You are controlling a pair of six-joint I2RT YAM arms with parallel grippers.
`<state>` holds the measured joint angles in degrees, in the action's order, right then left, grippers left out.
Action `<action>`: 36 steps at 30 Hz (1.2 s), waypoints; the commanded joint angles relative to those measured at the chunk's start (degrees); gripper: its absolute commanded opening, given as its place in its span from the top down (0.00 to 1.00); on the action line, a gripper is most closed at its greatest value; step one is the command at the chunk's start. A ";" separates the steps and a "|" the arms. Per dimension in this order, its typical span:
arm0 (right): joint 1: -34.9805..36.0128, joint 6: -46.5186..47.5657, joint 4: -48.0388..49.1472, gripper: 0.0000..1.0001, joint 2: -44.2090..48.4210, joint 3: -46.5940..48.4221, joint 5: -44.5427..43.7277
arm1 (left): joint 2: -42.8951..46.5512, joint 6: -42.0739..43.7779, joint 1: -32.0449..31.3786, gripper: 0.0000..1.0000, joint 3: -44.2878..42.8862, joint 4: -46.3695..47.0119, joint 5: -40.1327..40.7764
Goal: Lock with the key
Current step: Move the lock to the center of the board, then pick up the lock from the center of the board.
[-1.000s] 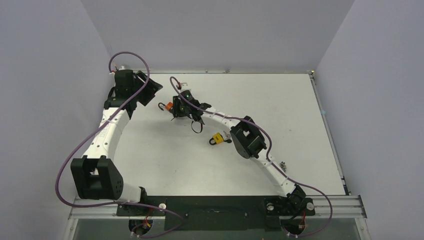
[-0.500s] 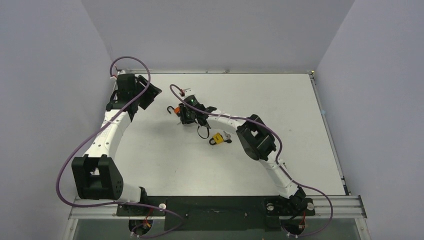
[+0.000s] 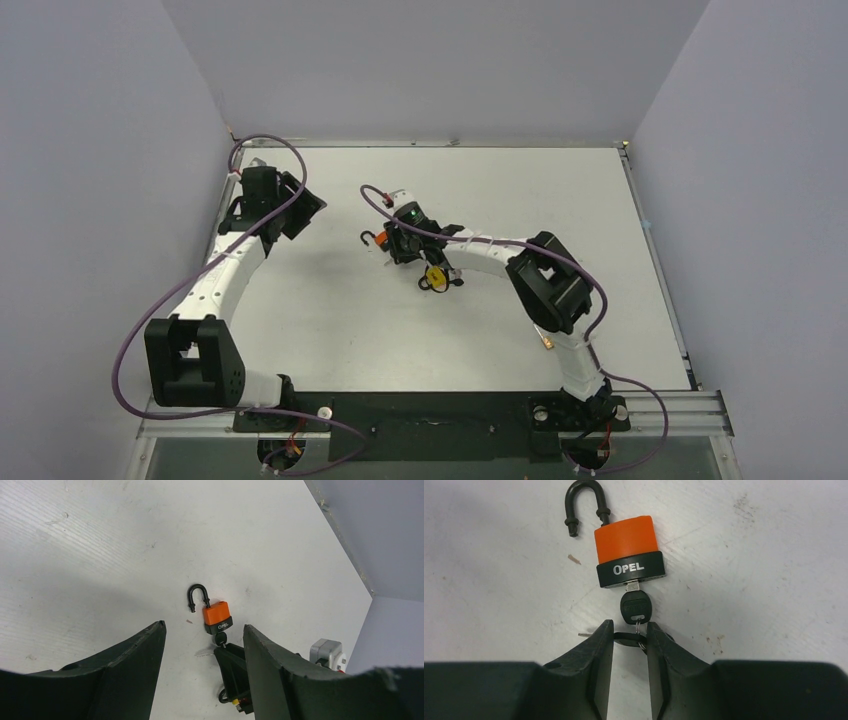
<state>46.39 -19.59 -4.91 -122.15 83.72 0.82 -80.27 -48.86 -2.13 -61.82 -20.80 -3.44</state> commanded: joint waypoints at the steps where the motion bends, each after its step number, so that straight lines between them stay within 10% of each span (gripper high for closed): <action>1: -0.84 3.65 5.20 0.71 7.93 -2.63 3.05 | 3.42 0.95 -0.24 0.44 1.00 2.33 0.79; 13: -1.03 8.95 -1.86 0.43 0.40 10.67 2.64 | 4.92 3.24 0.00 0.44 0.21 0.40 -0.48; 36: 0.73 11.62 -8.97 0.40 -10.18 19.82 0.22 | 6.08 3.82 1.86 0.44 -0.95 -0.82 -3.59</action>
<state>45.95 -9.19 -13.93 -131.81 100.95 3.66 -75.92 -45.87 -0.69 -60.58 -21.91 -5.87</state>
